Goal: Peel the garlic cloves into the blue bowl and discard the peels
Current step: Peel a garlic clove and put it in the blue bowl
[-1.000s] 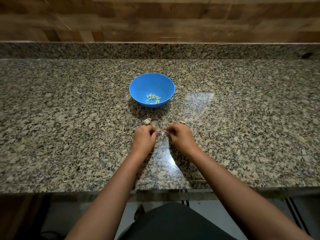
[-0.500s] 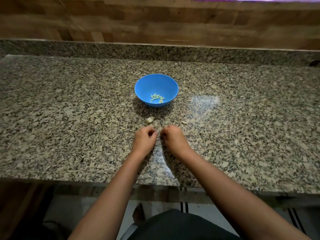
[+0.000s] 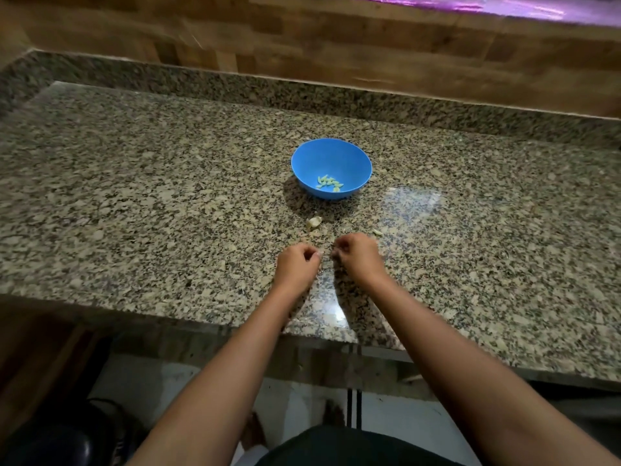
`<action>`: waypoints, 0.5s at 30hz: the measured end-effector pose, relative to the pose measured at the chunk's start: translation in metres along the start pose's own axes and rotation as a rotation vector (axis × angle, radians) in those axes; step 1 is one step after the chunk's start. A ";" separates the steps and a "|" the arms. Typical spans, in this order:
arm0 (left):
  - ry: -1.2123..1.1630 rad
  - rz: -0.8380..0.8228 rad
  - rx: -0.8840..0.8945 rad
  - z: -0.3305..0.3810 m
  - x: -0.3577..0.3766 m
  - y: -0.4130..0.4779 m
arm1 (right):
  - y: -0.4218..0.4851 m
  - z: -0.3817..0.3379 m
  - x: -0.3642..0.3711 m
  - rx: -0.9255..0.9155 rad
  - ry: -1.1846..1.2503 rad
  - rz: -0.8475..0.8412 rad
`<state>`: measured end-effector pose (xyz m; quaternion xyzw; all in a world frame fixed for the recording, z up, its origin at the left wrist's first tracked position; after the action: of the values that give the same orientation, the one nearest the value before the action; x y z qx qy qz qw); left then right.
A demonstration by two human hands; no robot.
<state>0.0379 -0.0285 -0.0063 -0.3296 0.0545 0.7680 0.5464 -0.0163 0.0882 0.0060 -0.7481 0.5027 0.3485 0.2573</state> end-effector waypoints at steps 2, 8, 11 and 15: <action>0.040 0.000 0.012 0.002 -0.002 0.002 | 0.002 -0.002 0.004 -0.025 -0.105 0.005; 0.020 0.004 0.005 0.000 -0.003 0.004 | 0.001 -0.006 0.011 -0.060 -0.135 0.021; -0.034 0.009 -0.024 -0.006 -0.007 0.002 | -0.002 -0.006 0.009 0.023 0.025 0.031; -0.128 0.096 -0.099 -0.026 -0.031 -0.011 | -0.006 -0.027 0.021 0.074 0.222 -0.036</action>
<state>0.0643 -0.0606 -0.0058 -0.3037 -0.0029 0.8144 0.4944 0.0018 0.0585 0.0063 -0.7810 0.5270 0.2400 0.2339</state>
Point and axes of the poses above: each hand's wrist, its own y-axis towards the middle knuckle, its own x-axis out of the palm, z = x × y, the point moved 5 cm from there along y, towards the middle knuckle, and after that the axes turned 7 degrees about -x, right-handed, at the moved point
